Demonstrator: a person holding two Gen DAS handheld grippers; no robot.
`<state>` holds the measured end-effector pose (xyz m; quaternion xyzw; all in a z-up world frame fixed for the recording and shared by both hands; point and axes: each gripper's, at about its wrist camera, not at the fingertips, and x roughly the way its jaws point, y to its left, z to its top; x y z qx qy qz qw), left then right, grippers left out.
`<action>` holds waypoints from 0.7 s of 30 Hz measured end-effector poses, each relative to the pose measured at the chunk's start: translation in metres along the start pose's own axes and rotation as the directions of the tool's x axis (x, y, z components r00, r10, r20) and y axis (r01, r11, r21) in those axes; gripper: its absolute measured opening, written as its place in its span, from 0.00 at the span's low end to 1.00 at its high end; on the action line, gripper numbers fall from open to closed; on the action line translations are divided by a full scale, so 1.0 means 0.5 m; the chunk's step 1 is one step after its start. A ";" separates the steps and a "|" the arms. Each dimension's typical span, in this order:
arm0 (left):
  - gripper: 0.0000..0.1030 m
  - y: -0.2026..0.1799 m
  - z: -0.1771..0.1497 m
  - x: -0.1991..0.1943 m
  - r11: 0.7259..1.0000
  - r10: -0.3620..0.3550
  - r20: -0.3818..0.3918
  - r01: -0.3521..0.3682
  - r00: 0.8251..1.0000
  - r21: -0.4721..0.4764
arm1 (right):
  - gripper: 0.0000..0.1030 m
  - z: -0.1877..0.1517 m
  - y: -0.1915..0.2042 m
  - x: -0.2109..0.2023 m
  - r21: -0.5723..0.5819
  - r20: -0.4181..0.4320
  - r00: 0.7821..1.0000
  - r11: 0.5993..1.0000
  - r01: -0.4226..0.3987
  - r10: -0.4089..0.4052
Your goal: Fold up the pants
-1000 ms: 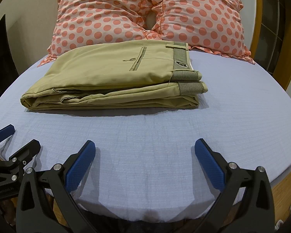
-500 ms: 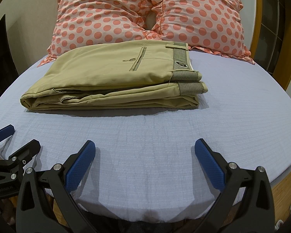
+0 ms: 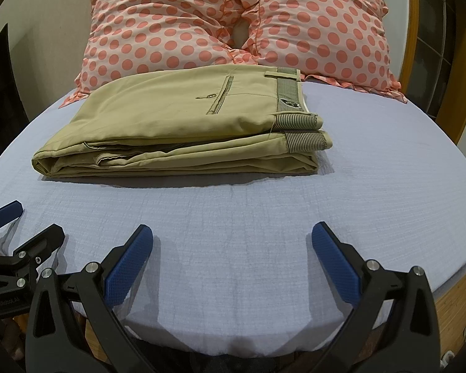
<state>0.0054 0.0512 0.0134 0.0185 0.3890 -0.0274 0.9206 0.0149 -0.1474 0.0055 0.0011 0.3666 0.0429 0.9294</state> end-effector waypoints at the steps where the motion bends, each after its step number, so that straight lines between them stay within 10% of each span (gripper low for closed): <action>1: 0.98 0.000 0.000 0.000 1.000 0.000 0.000 0.000 1.000 0.000 | 0.99 0.000 0.000 0.000 0.000 0.000 1.000 1.000 0.000 0.000; 21: 0.98 0.002 0.000 0.003 1.000 0.000 -0.015 0.000 1.000 -0.001 | 0.99 0.000 0.000 0.000 0.000 0.001 1.000 1.000 0.000 0.000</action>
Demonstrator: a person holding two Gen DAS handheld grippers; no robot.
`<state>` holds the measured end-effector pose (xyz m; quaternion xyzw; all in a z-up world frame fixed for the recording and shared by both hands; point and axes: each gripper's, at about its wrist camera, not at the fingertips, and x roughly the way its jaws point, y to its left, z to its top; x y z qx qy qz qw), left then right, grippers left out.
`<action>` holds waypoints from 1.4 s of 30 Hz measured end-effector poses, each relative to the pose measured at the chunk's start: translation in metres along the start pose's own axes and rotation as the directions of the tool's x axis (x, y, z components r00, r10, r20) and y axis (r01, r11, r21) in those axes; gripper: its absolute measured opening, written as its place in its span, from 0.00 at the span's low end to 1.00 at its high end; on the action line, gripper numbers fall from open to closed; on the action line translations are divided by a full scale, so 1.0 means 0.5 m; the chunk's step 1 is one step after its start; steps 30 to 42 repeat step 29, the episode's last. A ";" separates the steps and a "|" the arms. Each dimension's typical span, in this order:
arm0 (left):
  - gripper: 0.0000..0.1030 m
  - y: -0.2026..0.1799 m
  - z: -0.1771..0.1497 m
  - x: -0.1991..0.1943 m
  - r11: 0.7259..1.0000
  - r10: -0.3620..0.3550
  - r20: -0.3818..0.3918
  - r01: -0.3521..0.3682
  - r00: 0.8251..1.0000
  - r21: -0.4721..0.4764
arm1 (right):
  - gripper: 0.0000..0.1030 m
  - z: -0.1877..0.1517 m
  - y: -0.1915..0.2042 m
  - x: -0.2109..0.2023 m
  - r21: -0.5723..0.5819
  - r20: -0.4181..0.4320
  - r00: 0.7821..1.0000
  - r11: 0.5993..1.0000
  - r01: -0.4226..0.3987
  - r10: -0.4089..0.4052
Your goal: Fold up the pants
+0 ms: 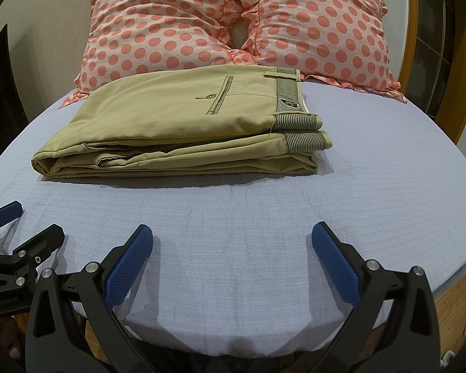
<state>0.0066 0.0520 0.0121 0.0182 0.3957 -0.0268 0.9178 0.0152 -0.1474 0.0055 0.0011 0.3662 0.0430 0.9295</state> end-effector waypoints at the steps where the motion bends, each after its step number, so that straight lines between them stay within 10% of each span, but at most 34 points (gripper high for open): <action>1: 0.98 0.000 0.000 0.000 1.000 0.000 -0.001 0.000 1.000 0.000 | 0.99 0.000 0.000 0.000 0.000 0.000 1.000 1.000 0.000 0.000; 42: 0.98 0.002 0.001 0.000 1.000 0.002 -0.013 -0.002 1.000 0.001 | 0.99 0.000 0.001 0.000 0.001 0.000 1.000 1.000 0.000 0.000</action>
